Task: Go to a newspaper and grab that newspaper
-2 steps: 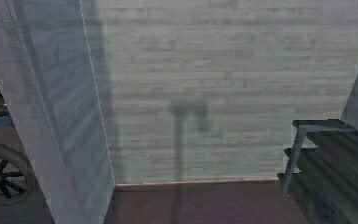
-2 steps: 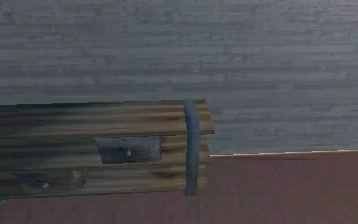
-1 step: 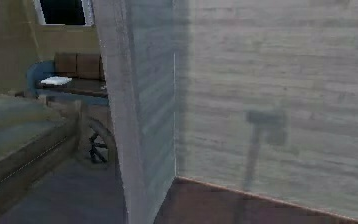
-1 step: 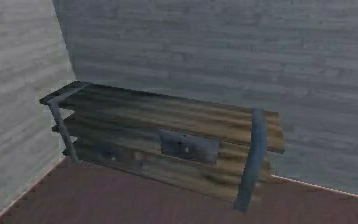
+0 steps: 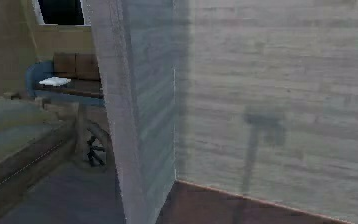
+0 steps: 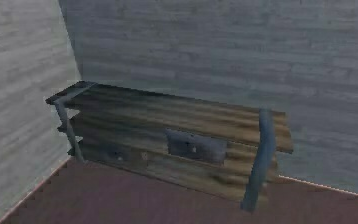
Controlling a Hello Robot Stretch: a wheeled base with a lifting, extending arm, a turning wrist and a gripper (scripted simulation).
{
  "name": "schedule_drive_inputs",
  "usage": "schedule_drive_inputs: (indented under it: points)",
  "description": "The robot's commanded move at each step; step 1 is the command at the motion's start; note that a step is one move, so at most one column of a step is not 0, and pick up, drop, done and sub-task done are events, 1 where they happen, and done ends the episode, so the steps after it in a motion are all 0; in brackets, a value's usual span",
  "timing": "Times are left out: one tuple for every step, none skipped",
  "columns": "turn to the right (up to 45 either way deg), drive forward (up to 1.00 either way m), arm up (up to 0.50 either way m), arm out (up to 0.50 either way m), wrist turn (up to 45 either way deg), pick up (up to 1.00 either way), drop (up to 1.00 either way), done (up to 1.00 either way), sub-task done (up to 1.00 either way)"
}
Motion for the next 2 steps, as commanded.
schedule_drive_inputs:
  points:
    - [-45.0, 0.0, 0.0, 0.0, 0.0, 0.0, 0.0, 0.0, 0.0]
    - [-3.0, 0.0, 0.0, 0.0, 0.0, 0.0, 0.0, 0.0, 0.0]
